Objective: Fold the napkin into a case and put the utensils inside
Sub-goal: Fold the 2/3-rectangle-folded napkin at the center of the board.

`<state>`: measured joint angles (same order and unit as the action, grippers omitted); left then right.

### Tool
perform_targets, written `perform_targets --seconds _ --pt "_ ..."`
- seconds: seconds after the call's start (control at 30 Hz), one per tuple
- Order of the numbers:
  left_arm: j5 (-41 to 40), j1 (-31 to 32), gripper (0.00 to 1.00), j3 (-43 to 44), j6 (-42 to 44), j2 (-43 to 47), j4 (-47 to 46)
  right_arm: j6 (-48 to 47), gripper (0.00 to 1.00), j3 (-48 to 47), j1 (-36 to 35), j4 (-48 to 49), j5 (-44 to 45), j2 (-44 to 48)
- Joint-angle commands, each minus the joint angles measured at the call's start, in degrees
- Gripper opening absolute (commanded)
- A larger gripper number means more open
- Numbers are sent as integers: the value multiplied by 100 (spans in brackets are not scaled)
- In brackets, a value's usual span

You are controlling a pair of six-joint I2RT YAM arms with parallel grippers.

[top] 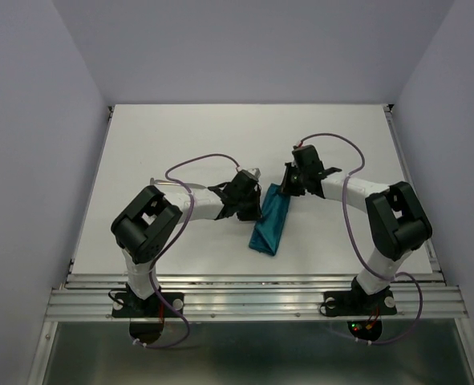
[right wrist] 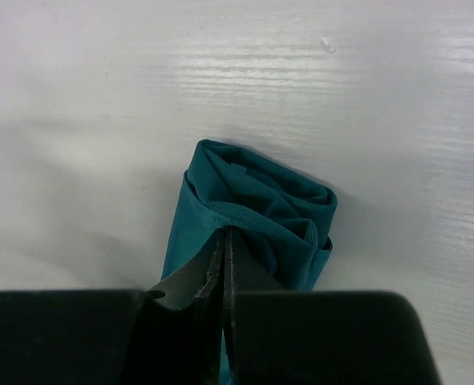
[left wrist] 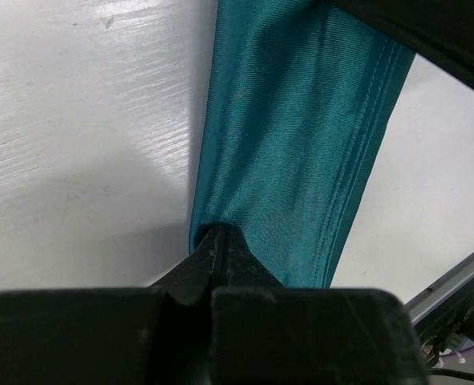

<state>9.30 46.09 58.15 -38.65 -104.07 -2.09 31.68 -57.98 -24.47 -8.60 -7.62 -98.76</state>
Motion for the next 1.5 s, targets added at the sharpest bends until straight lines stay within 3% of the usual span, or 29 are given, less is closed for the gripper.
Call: perform_targets --seconds 0.0,0.2,0.5,0.93,1.1,1.3,1.33,1.47 --pt "151 14 0 -278 -19 -105 -187 -4 3 -223 -40 43 1022 -38" --pt "186 14 0 -506 -54 -52 -318 31 2 -363 -40 -141 1509 -275" --pt "248 23 0 -577 -90 -8 -406 -4 4 -337 -40 -71 937 278" --pt "230 15 0 -664 -107 141 -398 304 5 137 -40 -63 1877 -107" --pt "204 15 0 -656 -107 177 -389 172 5 -170 -40 -344 1465 -224" --pt "28 15 0 -481 -11 431 -205 110 15 -65 -40 -335 1921 839" --pt "-16 23 0 -437 7 510 -152 110 22 14 29 -344 1991 1111" --pt "-253 15 0 -165 130 686 173 268 28 391 223 -440 2159 1526"
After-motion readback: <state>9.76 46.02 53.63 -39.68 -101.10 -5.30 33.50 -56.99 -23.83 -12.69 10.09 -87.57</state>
